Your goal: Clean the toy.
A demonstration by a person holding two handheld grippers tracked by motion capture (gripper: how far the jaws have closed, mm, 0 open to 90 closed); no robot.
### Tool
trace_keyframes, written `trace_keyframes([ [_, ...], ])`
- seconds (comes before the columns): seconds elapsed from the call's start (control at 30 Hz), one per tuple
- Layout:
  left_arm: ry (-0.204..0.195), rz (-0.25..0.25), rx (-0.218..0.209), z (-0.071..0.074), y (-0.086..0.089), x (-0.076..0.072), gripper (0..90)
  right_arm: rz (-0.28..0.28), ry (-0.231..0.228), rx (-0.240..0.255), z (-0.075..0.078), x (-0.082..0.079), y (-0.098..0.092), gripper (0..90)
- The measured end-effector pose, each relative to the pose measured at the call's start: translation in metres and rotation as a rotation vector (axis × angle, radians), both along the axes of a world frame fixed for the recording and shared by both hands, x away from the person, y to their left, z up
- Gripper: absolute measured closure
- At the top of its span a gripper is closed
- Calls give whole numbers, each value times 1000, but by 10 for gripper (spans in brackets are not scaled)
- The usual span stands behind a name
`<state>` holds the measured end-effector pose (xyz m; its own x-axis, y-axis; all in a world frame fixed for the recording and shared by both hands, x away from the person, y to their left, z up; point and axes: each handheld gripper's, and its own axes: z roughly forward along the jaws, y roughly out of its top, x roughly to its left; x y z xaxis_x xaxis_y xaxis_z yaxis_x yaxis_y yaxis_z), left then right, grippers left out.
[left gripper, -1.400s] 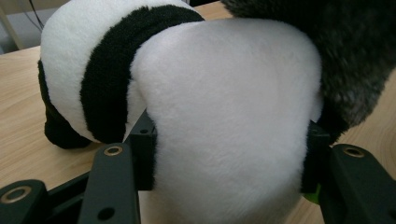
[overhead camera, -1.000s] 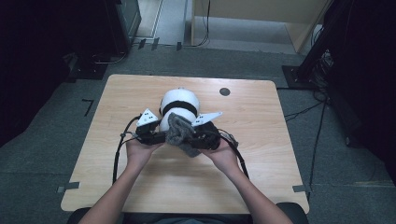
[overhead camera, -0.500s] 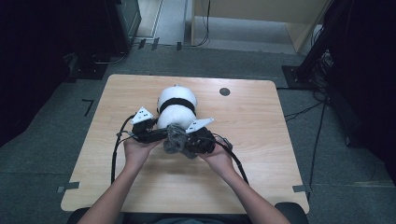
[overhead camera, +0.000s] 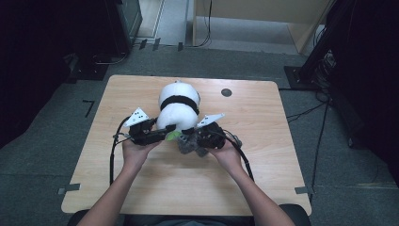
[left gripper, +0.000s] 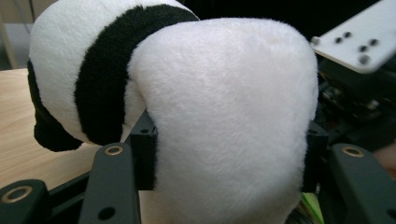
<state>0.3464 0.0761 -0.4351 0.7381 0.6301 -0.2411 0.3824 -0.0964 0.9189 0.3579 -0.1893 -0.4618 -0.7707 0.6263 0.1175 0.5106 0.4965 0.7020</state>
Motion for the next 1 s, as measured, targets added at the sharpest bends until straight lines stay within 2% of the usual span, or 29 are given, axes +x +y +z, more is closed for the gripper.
trace_keyframes([
  [0.17,1,-30,17,-2,-2,-2,427,-72,6,-2,0,9,-19,795],
  [0.3,0,-41,23,-4,-3,-2,426,-121,23,34,2,16,-34,795],
  [0.43,-4,-47,37,-5,-4,-2,424,-136,33,33,2,17,-38,795],
  [0.53,-11,-38,59,-6,-3,-3,422,-172,44,35,2,20,-46,795],
  [0.63,-9,-32,66,-7,-1,-2,422,-221,53,104,9,22,-59,795],
  [0.67,-12,-30,83,-8,-1,-1,422,-228,57,130,12,22,-62,794],
  [0.7,-12,-30,83,-8,-1,-1,422,-228,57,130,12,22,-62,794],
  [0.73,-11,-24,105,-10,-3,-1,422,-243,48,213,22,20,-71,793],
  [0.83,-5,-19,125,-12,-7,-1,421,-221,40,287,38,15,-73,791],
  [0.93,-15,-22,147,-13,-12,-3,420,-175,22,291,49,8,-63,791],
  [0.97,-15,-22,147,-13,-12,-3,419,-175,22,291,49,8,-63,791],
  [1.0,-34,-13,164,-14,-16,-5,419,-140,27,290,52,4,-53,790],
])
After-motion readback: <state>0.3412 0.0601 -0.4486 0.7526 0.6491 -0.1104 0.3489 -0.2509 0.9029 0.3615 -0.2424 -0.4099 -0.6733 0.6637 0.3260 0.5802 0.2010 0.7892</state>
